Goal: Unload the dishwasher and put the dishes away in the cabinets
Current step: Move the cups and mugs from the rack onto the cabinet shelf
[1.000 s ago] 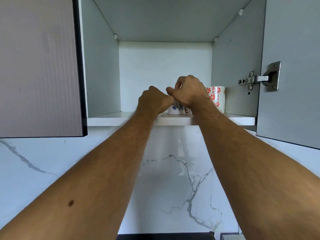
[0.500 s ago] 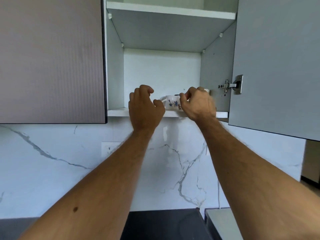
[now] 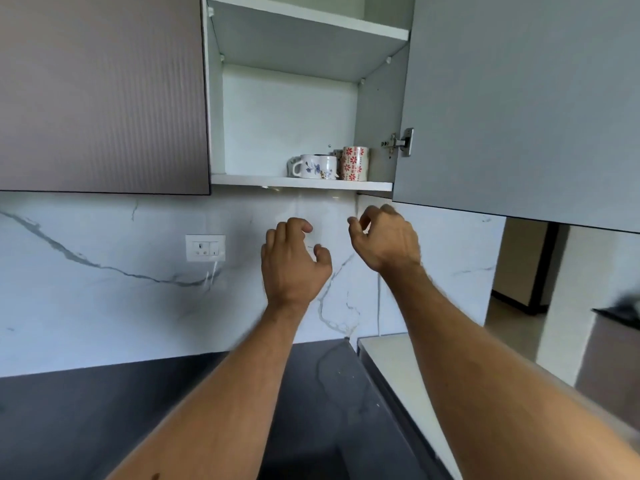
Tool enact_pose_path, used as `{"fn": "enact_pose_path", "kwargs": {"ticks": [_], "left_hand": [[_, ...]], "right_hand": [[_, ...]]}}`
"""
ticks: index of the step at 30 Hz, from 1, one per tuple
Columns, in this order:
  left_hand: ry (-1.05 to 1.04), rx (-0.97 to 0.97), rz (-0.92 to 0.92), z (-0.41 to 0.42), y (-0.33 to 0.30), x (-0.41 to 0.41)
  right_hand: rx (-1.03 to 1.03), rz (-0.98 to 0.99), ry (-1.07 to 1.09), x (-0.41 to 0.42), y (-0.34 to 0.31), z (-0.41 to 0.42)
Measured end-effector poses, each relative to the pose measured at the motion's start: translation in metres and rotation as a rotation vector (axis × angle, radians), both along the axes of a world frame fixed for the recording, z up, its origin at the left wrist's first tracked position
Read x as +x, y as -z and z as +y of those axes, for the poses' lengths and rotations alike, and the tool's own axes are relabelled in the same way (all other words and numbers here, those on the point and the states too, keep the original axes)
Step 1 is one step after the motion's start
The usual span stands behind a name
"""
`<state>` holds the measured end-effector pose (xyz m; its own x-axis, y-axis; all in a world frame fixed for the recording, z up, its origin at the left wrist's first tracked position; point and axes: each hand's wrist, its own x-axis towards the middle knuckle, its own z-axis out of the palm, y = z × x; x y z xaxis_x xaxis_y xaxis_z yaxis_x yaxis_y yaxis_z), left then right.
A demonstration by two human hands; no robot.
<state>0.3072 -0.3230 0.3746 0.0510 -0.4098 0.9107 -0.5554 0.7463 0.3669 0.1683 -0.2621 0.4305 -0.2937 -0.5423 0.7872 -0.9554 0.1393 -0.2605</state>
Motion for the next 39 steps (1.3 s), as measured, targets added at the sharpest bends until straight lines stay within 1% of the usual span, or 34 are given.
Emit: {"fn": "enact_pose_path", "kwargs": {"ticks": [6, 10, 16, 19, 22, 29, 34, 39], "left_hand": [[0.092, 0.072, -0.025, 0.041, 0.041, -0.025], [0.182, 0.201, -0.043, 0.072, 0.080, -0.045], [0.293, 0.294, -0.209, 0.131, 0.181, -0.075], [0.339, 0.370, -0.301, 0.166, 0.217, -0.100], [0.384, 0.436, -0.328, 0.201, 0.232, -0.131], [0.485, 0.515, -0.385, 0.289, 0.261, -0.198], [0.488, 0.674, -0.395, 0.344, 0.298, -0.229], [0.502, 0.722, -0.431, 0.389, 0.332, -0.252]], "right_hand": [[0.055, -0.057, 0.091, -0.026, 0.039, 0.061], [0.119, -0.143, 0.156, -0.047, 0.080, 0.101], [0.276, -0.201, 0.235, -0.084, 0.162, 0.166], [0.341, -0.217, 0.268, -0.109, 0.193, 0.203], [0.387, -0.239, 0.294, -0.135, 0.215, 0.241], [0.452, -0.295, 0.354, -0.197, 0.257, 0.339], [0.542, -0.359, 0.415, -0.236, 0.293, 0.406], [0.588, -0.446, 0.451, -0.268, 0.330, 0.460]]}}
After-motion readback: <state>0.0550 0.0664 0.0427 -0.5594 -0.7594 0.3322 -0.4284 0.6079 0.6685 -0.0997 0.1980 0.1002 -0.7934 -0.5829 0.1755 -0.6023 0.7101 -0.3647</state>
